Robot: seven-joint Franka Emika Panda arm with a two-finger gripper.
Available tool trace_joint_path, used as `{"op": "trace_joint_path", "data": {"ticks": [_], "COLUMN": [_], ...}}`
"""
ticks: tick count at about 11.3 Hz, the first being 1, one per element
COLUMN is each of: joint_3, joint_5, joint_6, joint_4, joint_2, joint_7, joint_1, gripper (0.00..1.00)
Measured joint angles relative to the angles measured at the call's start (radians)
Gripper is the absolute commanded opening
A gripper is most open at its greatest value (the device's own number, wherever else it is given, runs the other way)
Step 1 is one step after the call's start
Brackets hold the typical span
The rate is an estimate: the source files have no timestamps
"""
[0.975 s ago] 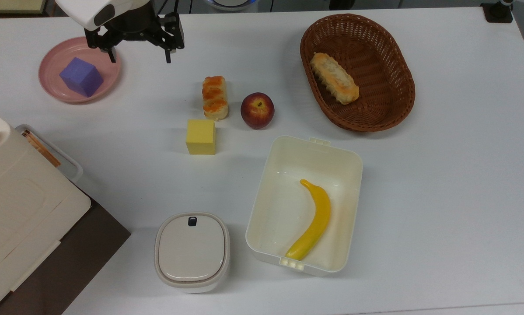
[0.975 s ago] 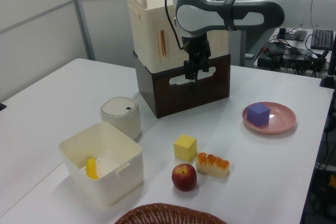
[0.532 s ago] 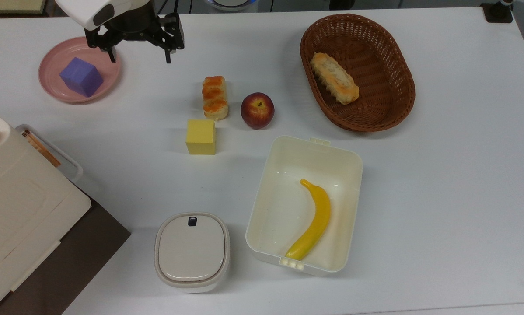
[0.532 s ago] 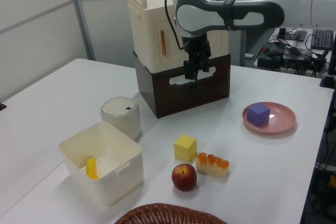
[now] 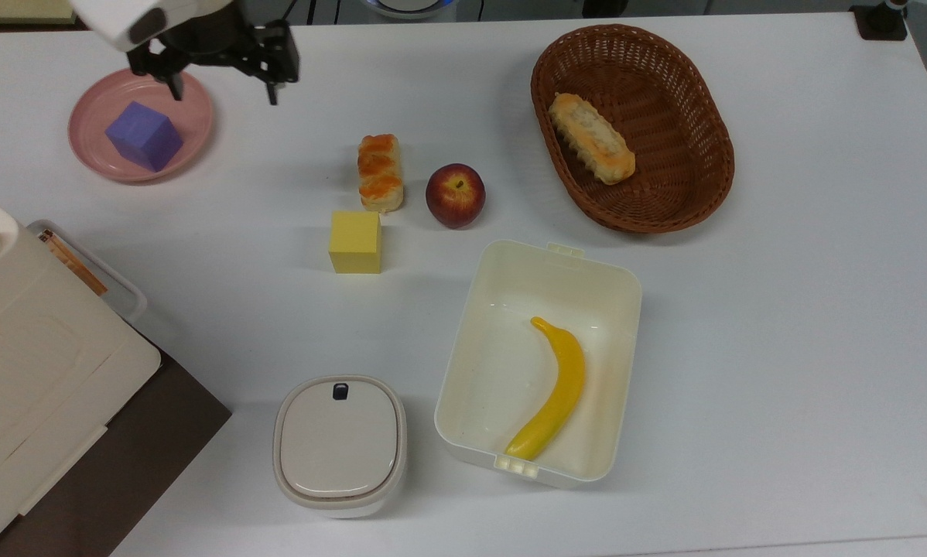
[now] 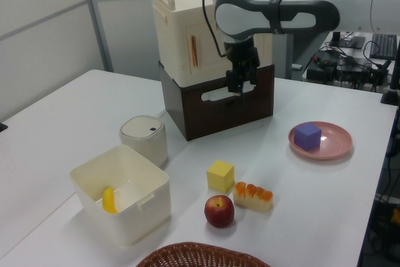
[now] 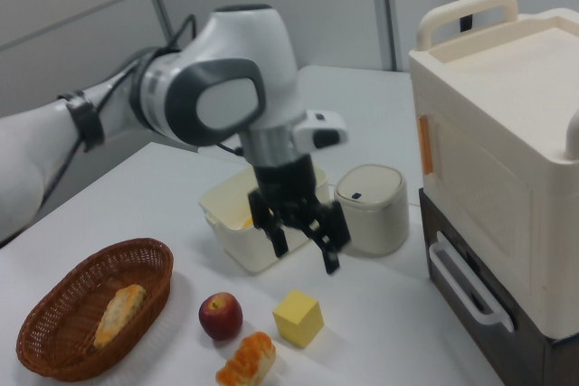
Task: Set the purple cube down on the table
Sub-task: 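Move the gripper over the purple cube on the pink plate, then lower the open gripper around the purple cube on the plate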
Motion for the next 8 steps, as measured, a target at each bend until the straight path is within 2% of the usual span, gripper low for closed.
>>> {"op": "trace_joint_path", "data": {"ticks": [3,8], "joint_3": [-0.001,-0.004], "joint_5": [0.000,-0.001], "joint_6": [-0.003,0.001], "joint_4": [-0.023,-0.046], "joint_2": [0.029,0.130], "joint_7": [-0.006,-0.063], "joint_1": [-0.097,-0.289], "gripper": [1.00,1.00]}}
